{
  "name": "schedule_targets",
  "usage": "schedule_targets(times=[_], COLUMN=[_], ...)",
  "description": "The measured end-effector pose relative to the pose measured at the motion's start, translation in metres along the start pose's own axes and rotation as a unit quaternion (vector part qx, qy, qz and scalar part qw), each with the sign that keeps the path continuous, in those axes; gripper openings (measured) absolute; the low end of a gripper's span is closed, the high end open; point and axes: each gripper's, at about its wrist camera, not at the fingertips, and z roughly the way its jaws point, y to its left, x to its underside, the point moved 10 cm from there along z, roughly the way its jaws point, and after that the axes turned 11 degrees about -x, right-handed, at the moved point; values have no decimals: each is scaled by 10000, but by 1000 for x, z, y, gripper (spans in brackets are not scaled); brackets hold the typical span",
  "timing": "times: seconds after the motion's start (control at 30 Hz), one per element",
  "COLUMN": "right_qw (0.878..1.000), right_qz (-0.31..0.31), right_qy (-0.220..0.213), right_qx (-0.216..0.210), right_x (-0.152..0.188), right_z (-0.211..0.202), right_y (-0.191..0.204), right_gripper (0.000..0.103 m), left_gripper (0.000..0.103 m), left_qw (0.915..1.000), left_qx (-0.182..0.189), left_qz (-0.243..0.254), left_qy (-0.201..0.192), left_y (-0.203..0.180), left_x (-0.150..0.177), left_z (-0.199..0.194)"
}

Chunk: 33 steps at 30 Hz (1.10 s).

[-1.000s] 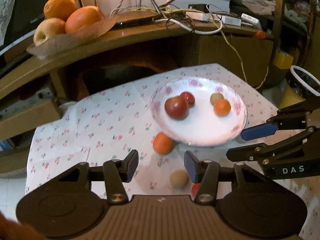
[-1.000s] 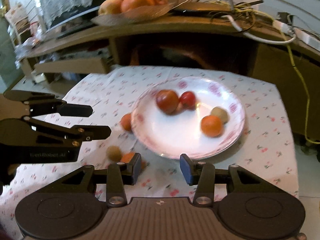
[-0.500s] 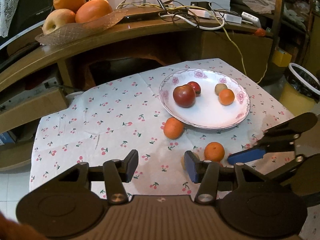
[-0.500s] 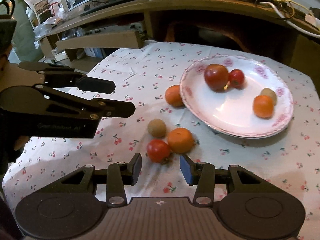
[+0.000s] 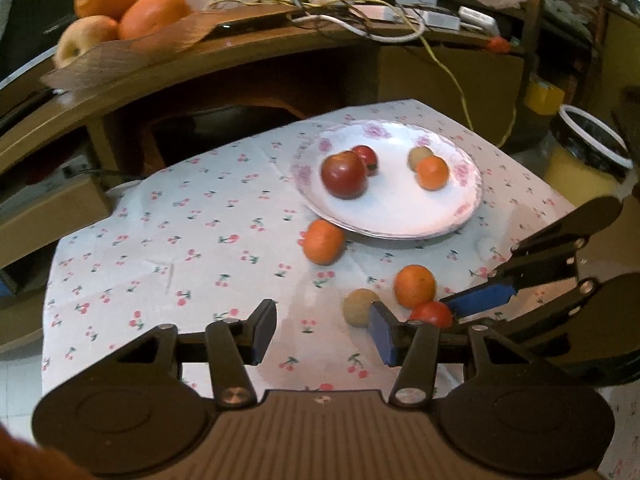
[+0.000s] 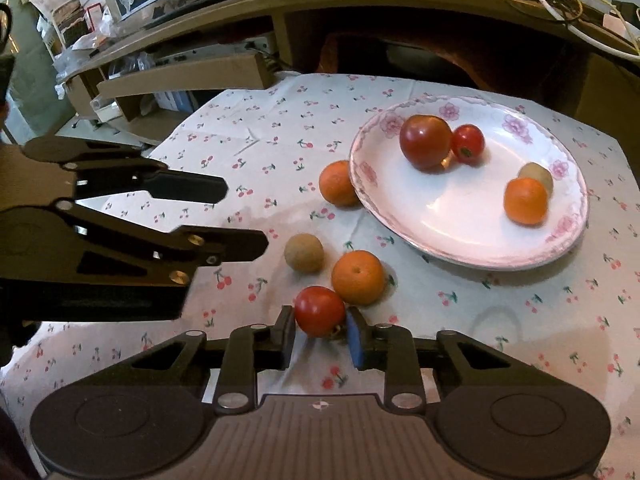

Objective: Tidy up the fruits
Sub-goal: 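Grasp a brown kiwi with the left tool while the right tool grasps a red tomato, then carry both fruits onto the white plate and open both tools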

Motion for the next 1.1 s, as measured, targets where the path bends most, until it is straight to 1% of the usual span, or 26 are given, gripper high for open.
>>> schedule_targets(times=[0.13, 0.33, 0.53, 0.6, 0.7, 0.9, 1.1], right_qw=[9999, 9995, 9993, 9992, 9992, 9989, 9980], right_qz=[118, 281, 344, 362, 368, 371, 401], right_qy=[29, 2, -9, -21, -34, -105, -357], right_qx=[103, 134, 147, 151, 165, 249, 337], right_x=[6, 12, 15, 14, 14, 10, -4], right_z=[-10, -19, -24, -26, -26, -27, -36], right_y=[-11, -23, -30, -31, -33, -35, -41], right_gripper=[27, 28, 28, 28, 28, 28, 28], left_gripper=[55, 54, 43, 37, 32, 31, 31], left_qw=[9998, 9993, 9991, 9992, 9992, 9988, 9994], left_qx=[42, 18, -15, 35, 33, -7, 82], left_qz=[196, 384, 433, 388, 400, 473, 325], left_qy=[16, 19, 42, 68, 54, 96, -64], left_y=[-14, -28, -32, -32, -35, -37, -36], left_x=[1, 2, 3, 3, 4, 3, -10], left_z=[9, 23, 32, 32, 30, 27, 15])
